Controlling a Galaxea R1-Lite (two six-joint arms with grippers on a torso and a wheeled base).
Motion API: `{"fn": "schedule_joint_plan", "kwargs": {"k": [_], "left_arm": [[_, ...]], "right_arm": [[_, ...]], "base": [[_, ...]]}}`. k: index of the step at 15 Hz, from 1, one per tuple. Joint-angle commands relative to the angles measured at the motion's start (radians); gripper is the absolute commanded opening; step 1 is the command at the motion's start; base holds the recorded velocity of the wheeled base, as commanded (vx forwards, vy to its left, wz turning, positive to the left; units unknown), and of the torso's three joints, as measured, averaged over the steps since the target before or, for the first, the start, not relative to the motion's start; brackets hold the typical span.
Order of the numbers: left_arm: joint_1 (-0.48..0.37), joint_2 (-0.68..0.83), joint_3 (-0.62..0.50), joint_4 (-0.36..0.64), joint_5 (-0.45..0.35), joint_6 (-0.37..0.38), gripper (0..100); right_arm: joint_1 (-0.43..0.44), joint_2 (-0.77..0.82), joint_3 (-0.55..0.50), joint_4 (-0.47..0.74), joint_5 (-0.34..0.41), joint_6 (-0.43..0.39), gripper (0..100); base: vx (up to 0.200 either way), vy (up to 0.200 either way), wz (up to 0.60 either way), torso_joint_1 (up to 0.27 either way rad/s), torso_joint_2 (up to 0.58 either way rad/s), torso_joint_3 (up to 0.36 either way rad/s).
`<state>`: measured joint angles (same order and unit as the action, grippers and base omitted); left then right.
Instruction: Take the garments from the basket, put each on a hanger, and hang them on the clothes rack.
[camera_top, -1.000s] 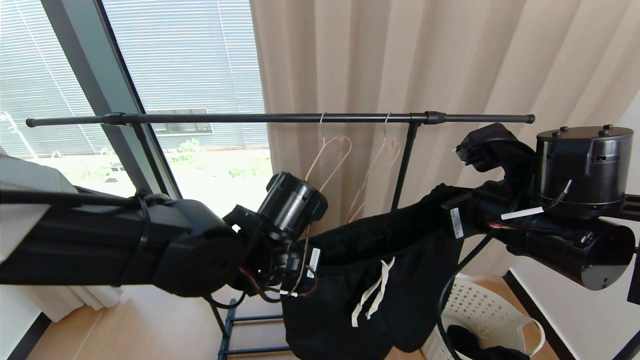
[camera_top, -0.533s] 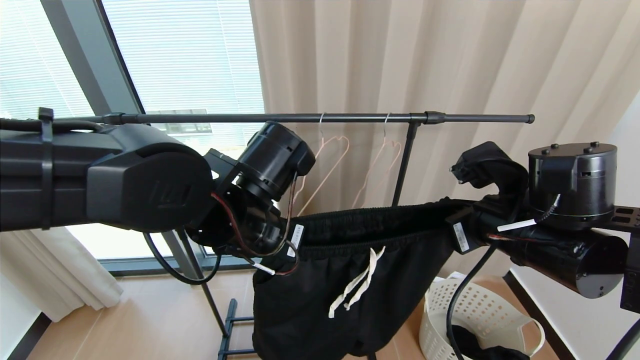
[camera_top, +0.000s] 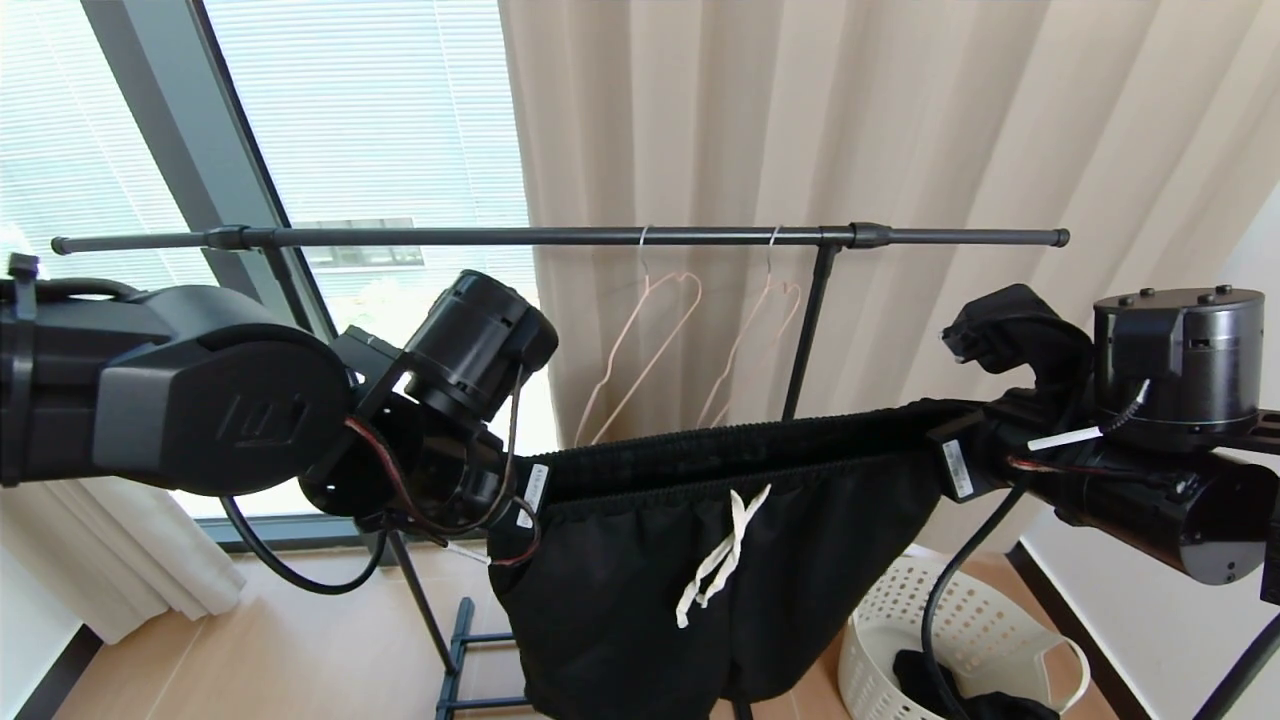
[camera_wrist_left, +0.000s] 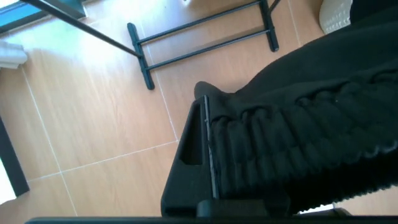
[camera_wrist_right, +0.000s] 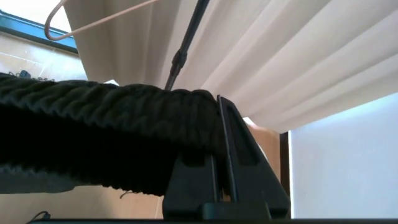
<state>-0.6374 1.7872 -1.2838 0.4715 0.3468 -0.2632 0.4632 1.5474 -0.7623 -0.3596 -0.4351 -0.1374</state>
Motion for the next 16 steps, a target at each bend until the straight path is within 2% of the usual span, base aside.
{"fn": "schedule_joint_plan", "kwargs": {"k": [1, 3, 4, 6, 7, 8, 10, 11, 12, 14, 15, 16], "left_arm": [[0.005, -0.008, 0.006, -0.027, 0.0, 0.004, 0], [0.005, 0.0, -0.038, -0.079, -0.005, 0.009, 0], [0.009, 0.017, -0.095, -0.085, -0.012, 0.015, 0], [0.005, 0.05, -0.187, -0.085, -0.075, 0.015, 0], [0.002, 0.083, -0.261, -0.083, -0.132, 0.016, 0], [0.002, 0.104, -0.308, -0.082, -0.155, 0.018, 0], [0.001, 0.193, -0.457, -0.079, -0.173, 0.016, 0], [0.001, 0.21, -0.485, -0.079, -0.173, 0.016, 0], [0.001, 0.258, -0.554, -0.079, -0.173, 0.015, 0], [0.001, 0.285, -0.614, -0.079, -0.173, 0.015, 0], [0.001, 0.305, -0.667, -0.079, -0.18, 0.015, 0], [0.001, 0.308, -0.683, -0.08, -0.192, 0.013, 0]], "right_arm": [[-0.003, -0.021, 0.018, 0.001, 0.001, -0.008, 0], [-0.003, -0.069, 0.069, 0.005, 0.07, -0.04, 0], [-0.001, -0.11, 0.08, 0.057, 0.113, -0.04, 0], [0.018, -0.17, 0.08, 0.156, 0.153, -0.031, 0], [0.046, -0.194, 0.084, 0.185, 0.167, 0.002, 0], [0.074, -0.207, 0.086, 0.2, 0.177, 0.033, 0], [0.172, -0.227, 0.083, 0.295, 0.21, 0.091, 0], [0.196, -0.225, 0.083, 0.304, 0.21, 0.107, 0], [0.27, -0.225, 0.087, 0.318, 0.211, 0.154, 0], [0.334, -0.222, 0.094, 0.329, 0.211, 0.179, 0], [0.408, -0.204, 0.09, 0.329, 0.211, 0.203, 0], [0.437, -0.19, 0.084, 0.327, 0.21, 0.223, 0]], "base": [[0.0, 0.0, 0.0, 0.0, 0.0, 0.0], [0.0, 0.0, 0.0, 0.0, 0.0, 0.0], [0.0, 0.0, 0.0, 0.0, 0.0, 0.0], [0.0, 0.0, 0.0, 0.0, 0.0, 0.0], [0.0, 0.0, 0.0, 0.0, 0.0, 0.0], [0.0, 0.0, 0.0, 0.0, 0.0, 0.0], [0.0, 0.0, 0.0, 0.0, 0.0, 0.0], [0.0, 0.0, 0.0, 0.0, 0.0, 0.0], [0.0, 0.0, 0.0, 0.0, 0.0, 0.0], [0.0, 0.0, 0.0, 0.0, 0.0, 0.0], [0.0, 0.0, 0.0, 0.0, 0.0, 0.0], [0.0, 0.0, 0.0, 0.0, 0.0, 0.0]]}}
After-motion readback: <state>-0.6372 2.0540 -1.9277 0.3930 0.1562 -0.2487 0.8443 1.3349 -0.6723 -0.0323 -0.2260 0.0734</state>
